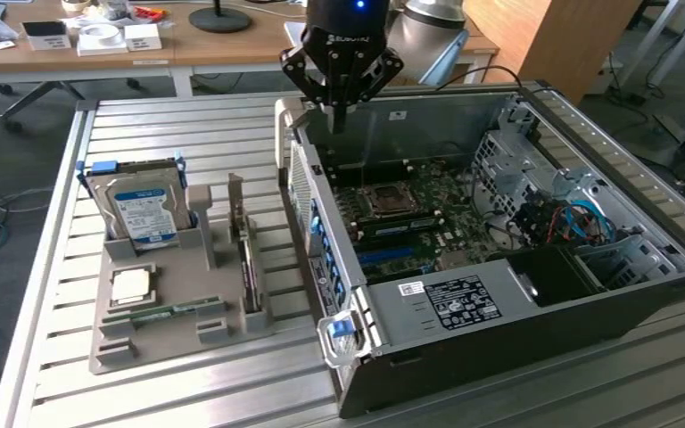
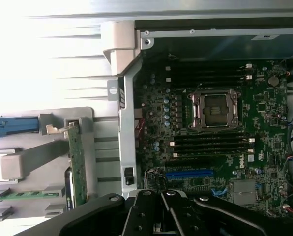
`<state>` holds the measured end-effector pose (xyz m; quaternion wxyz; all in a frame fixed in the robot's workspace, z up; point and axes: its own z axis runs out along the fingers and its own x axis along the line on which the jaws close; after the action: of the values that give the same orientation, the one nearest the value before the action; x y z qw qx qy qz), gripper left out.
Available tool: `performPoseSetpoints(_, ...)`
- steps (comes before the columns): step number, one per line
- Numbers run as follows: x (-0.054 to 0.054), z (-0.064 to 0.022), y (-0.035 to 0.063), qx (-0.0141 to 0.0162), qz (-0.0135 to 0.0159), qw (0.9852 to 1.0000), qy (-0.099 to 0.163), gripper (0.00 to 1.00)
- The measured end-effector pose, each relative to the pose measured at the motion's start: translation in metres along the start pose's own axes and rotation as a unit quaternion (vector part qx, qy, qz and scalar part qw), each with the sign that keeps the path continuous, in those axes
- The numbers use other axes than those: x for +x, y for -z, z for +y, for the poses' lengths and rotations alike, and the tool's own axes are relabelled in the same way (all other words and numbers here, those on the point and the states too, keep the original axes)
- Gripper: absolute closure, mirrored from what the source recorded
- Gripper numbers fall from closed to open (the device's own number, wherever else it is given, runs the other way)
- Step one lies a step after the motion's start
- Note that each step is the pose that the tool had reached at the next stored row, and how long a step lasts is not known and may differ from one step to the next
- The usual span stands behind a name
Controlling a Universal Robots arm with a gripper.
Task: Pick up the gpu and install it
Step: 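Reach for the gpu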
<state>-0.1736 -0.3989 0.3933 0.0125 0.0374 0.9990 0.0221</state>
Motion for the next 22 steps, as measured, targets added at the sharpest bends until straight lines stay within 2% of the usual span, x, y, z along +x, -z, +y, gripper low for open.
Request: performPoseSetpoints(22,0.047,-0.0035,0.0013,0.0000,0.0000,1.0000,0.000,0.89)
